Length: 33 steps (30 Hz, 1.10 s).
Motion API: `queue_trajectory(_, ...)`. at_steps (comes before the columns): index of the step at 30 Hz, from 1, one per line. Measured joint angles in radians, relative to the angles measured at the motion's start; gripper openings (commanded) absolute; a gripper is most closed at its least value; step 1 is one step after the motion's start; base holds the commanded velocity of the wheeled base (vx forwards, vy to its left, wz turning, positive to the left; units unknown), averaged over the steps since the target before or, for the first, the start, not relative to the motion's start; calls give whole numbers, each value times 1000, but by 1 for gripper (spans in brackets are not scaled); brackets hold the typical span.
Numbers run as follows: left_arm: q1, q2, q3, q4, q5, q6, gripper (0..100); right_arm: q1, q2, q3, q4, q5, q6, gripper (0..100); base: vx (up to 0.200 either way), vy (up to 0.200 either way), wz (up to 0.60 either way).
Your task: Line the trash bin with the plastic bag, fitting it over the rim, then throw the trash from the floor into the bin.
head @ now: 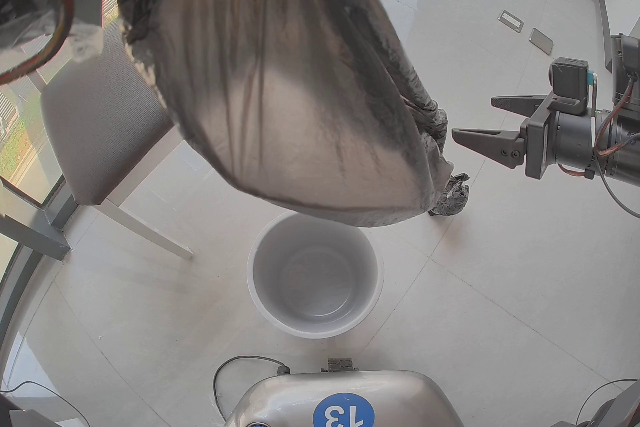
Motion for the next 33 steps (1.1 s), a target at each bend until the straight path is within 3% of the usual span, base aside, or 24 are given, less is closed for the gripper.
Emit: queue_trajectory(33,-48,-4,-41,-7,-3,-13,0,77,114,-109,-9,-7,5,100,0,0,0)
